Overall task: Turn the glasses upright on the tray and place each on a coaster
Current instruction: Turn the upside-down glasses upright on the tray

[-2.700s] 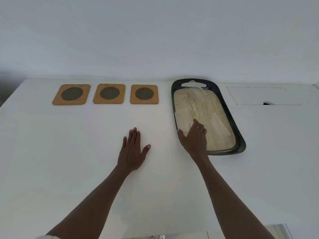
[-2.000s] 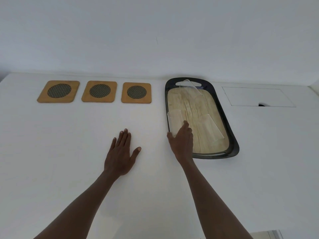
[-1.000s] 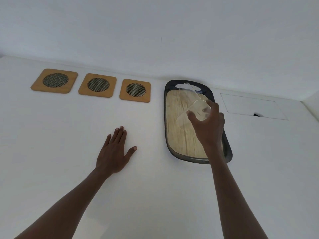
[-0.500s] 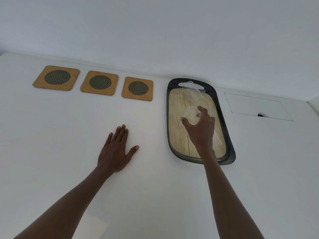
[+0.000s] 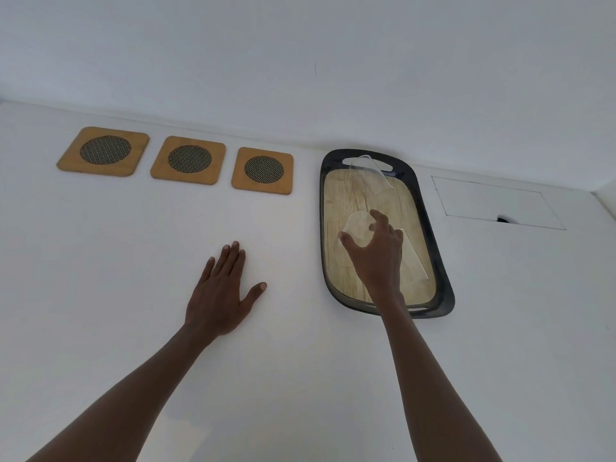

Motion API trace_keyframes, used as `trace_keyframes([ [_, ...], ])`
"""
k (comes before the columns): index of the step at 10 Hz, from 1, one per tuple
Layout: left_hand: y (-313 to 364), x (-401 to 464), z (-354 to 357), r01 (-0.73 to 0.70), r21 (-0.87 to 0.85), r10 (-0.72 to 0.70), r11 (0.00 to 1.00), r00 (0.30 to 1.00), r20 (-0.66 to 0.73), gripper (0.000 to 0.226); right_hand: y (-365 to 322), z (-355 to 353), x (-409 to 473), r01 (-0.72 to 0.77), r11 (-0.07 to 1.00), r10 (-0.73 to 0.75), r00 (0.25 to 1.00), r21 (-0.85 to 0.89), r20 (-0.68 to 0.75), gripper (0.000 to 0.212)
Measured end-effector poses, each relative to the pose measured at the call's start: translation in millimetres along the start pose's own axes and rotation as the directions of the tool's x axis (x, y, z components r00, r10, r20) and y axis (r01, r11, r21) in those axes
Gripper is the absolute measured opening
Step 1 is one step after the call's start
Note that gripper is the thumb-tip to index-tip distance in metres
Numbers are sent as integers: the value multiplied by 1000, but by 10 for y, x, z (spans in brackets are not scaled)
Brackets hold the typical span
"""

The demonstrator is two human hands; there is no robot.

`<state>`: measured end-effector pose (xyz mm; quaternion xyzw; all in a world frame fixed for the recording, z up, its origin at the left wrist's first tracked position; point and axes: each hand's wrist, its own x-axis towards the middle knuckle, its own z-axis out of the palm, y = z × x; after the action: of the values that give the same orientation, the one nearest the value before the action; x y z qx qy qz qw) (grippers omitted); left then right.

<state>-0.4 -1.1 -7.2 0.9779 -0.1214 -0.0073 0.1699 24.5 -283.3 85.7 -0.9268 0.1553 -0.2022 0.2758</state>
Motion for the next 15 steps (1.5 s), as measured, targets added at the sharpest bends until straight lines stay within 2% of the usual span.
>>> trace_keyframes([
  [5, -13, 1, 16, 4, 19, -4, 1000, 1000, 12, 91, -37, -8, -75, -5, 1000, 5, 1000, 24, 19, 75],
  [7, -9, 1, 7, 2, 7, -2, 1000, 1000, 15, 92, -43, -104, -98, 5, 999, -7, 999, 51, 37, 82],
  [9, 12, -7, -11, 6, 9, -6, 1000, 1000, 29, 94, 151, -302, -84, -57, 996, 68, 983, 68, -172, 58],
  [10, 13, -2, -14, 4, 5, -4, 1000, 1000, 30, 95, 357, -388, -79, -138, 990, 142, 969, 36, -204, 51],
  [12, -16, 29, 12, -4, 28, 3, 1000, 999, 48, 98, 664, -488, -149, -311, 944, 305, 950, -112, -62, 73],
  [14, 80, 191, 32, 5, 29, -8, 1000, 995, 104, 103, 744, -464, -243, -337, 933, 343, 939, -128, 33, 81],
  [15, 118, 229, 35, 26, 21, -28, 999, 996, 82, 102, 718, -449, -280, -325, 936, 336, 939, -135, 73, 83],
])
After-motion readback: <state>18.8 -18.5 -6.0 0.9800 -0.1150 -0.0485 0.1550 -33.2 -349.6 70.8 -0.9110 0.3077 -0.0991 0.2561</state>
